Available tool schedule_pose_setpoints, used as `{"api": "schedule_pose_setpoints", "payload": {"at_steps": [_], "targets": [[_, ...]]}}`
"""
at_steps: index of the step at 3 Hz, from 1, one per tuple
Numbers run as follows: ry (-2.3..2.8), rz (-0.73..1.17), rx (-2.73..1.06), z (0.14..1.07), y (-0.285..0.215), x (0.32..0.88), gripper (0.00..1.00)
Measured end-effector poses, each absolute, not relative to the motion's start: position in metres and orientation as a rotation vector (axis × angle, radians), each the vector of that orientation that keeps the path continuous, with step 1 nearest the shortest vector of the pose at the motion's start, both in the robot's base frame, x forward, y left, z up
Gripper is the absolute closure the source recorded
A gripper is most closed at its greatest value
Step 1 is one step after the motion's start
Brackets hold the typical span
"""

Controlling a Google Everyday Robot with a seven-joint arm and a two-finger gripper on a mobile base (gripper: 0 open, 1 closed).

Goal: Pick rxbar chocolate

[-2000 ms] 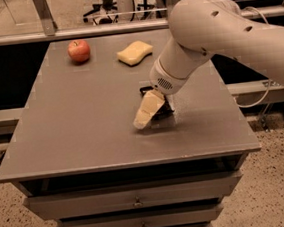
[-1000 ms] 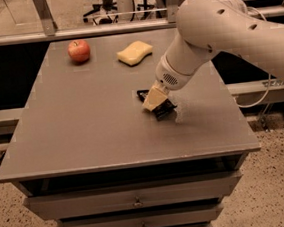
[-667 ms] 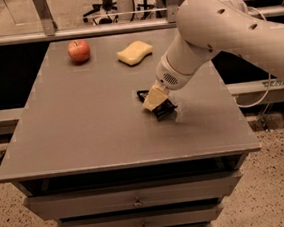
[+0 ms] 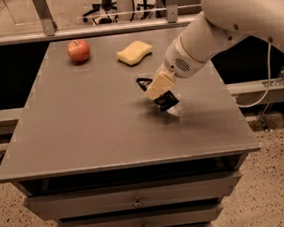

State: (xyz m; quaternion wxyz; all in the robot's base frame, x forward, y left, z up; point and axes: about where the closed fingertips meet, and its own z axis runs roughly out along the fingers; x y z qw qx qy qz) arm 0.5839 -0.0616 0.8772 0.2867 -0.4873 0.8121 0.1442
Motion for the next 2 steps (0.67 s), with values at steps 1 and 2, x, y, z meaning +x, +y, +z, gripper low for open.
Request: {"api": "schedule_pose_setpoints", "payload": {"at_steps": [1,2], "targets": [[2.071,0.466,-1.280,0.910,-0.066,0.582,1.00],[2.002,0.546,-1.256,0.933,-0.073,0.581,1.00]]}}
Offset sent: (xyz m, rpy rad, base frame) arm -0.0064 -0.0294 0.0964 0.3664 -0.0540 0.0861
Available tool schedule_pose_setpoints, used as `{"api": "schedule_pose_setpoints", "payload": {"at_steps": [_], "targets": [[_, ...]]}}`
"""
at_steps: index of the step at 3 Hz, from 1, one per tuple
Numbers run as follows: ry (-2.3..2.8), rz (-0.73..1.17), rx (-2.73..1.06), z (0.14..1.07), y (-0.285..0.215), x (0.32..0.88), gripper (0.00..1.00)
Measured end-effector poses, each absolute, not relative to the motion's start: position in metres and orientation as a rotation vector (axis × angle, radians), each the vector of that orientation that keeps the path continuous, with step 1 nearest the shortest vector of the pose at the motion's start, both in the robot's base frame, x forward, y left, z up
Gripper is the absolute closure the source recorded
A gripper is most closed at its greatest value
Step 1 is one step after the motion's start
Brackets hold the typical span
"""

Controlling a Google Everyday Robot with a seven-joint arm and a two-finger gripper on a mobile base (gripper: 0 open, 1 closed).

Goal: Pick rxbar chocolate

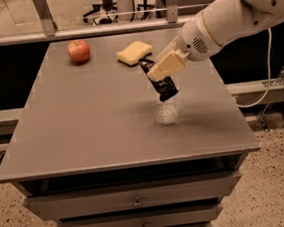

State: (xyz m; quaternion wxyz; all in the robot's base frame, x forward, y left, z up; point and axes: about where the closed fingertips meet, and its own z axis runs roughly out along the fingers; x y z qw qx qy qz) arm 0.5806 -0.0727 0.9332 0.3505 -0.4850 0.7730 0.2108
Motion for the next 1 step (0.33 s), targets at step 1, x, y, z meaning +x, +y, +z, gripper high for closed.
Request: {"api": "schedule_pose_setpoints", "payload": {"at_steps": [1], "targets": [[1.972,0.596,-1.240,0.9446,-0.0716,0.5795,1.00]]}}
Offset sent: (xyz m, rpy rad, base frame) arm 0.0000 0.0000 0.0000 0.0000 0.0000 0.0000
